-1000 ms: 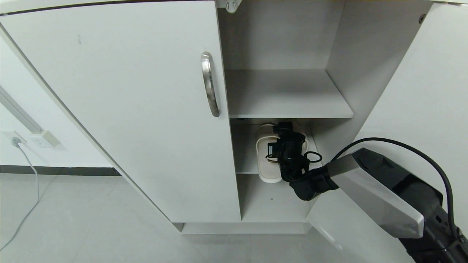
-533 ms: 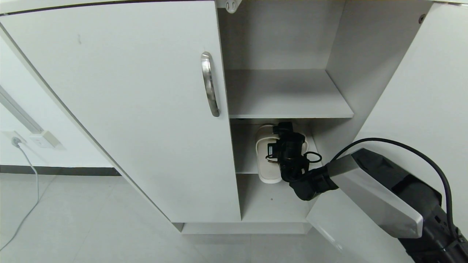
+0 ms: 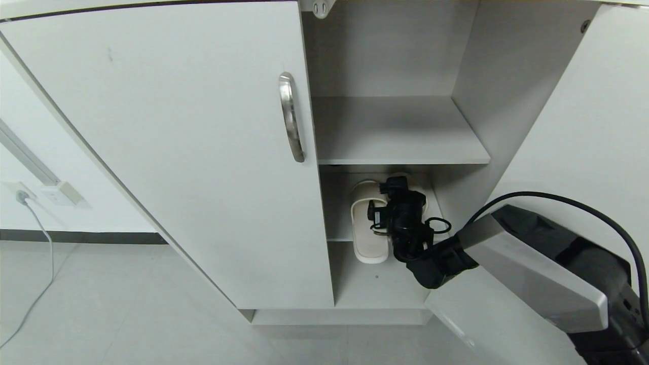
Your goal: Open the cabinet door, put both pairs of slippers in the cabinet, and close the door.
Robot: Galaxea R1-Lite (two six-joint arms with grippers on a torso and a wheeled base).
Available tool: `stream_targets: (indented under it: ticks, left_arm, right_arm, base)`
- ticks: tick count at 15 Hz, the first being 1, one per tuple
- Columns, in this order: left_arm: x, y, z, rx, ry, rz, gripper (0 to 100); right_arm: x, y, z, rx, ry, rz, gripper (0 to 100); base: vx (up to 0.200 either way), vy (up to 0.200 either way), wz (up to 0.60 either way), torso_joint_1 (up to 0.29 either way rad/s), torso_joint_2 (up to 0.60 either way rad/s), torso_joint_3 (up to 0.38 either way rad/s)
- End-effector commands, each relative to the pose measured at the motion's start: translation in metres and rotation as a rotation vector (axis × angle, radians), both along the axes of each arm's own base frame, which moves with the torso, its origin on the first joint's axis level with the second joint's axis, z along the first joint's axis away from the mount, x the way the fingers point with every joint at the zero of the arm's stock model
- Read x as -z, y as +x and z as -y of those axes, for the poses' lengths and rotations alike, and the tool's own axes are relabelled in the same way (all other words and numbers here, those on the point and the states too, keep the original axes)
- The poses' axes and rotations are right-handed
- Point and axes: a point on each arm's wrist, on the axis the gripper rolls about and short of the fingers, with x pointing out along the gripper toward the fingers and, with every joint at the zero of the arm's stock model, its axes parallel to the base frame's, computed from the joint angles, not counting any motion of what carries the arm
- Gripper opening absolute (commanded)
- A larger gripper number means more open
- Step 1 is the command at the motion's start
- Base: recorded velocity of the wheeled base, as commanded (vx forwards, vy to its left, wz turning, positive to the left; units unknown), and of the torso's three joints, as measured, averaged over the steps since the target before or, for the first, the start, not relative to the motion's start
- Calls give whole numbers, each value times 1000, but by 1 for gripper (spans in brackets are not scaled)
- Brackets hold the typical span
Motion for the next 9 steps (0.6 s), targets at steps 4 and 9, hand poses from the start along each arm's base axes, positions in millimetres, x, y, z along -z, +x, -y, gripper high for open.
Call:
stream_targets:
  ticks: [4,9]
  left_arm:
    - [0,0,0,0,0,0,0]
    - [0,0,0,0,1,0,0]
  right_arm:
    - [-28,-30,7,-15,26,47,100]
    - [-35,-87,14,-81,5,8,100]
  base:
    - [0,0,0,0,0,0]
    - [0,0,0,0,0,0]
